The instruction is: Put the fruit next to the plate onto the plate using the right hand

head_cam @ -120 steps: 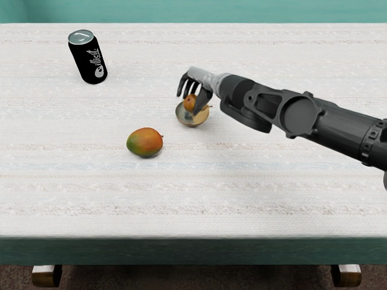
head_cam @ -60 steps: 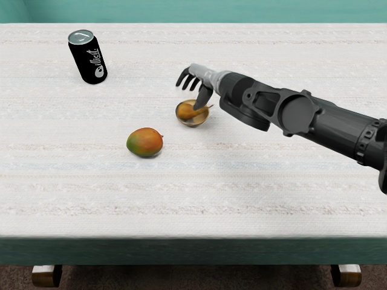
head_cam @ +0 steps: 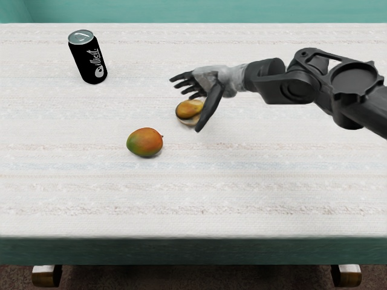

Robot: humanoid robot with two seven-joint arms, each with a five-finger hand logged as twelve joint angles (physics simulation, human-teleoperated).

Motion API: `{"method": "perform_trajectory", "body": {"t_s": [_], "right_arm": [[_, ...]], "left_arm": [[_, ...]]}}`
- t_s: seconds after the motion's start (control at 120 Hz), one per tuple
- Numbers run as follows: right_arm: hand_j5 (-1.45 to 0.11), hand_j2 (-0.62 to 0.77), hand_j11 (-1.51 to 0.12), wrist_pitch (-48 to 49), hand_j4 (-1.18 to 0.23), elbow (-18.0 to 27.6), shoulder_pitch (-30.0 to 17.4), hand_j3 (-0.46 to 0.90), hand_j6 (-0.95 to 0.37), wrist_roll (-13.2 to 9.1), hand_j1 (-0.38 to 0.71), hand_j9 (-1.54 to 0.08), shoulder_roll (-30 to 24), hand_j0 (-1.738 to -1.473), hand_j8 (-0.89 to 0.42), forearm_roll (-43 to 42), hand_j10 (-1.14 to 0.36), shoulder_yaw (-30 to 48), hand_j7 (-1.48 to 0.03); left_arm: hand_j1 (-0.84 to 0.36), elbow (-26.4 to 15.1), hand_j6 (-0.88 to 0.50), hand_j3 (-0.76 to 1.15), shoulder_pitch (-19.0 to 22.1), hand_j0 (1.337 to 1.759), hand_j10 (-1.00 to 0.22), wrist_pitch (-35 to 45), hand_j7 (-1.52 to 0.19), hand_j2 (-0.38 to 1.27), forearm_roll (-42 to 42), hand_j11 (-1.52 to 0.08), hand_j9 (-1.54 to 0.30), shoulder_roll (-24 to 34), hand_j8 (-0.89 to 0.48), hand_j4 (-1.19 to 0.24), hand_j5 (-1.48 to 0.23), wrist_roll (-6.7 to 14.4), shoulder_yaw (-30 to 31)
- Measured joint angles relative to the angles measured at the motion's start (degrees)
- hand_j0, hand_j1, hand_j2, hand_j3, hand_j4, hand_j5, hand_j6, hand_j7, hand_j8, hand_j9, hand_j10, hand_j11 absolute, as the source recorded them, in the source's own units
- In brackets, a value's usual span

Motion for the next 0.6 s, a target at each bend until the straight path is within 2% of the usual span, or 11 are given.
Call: {"method": "perform_trajectory", "body": {"t_s": [0.142,0.325,0.6], "right_arm": [[-0.04,0.0,-0.04,4.1,-0.03,0.2,-0.4,0.0,-0.03,0.2,-0.32,-0.04,-5.7,-1.658,-0.03,6.3,-0.03,2.0,-0.04],[-0.01,0.0,-0.01,5.3,-0.01,0.3,-4.7,0.0,-0.01,0.0,-0.34,-0.01,-12.5,-1.658,-0.01,11.1,-0.01,8.2,-0.01],[0.0,0.0,0.0,5.5,0.0,1.2,-9.5,0.0,0.0,-0.3,-0.35,0.0,-19.8,-1.658,0.0,13.4,0.0,8.8,0.0]], "left_arm": [[0.35,0.0,0.0,0.0,0.0,1.658,0.0,0.0,0.0,0.0,0.0,0.0,0.0,0.0,0.0,0.0,0.0,0.0,0.0],[0.35,0.0,0.0,0.0,0.0,1.658,0.0,0.0,0.0,0.0,0.0,0.0,0.0,0.0,0.0,0.0,0.0,0.0,0.0],[0.35,0.0,0.0,0.0,0.0,1.658,0.0,0.0,0.0,0.0,0.0,0.0,0.0,0.0,0.0,0.0,0.0,0.0,0.0]]}}
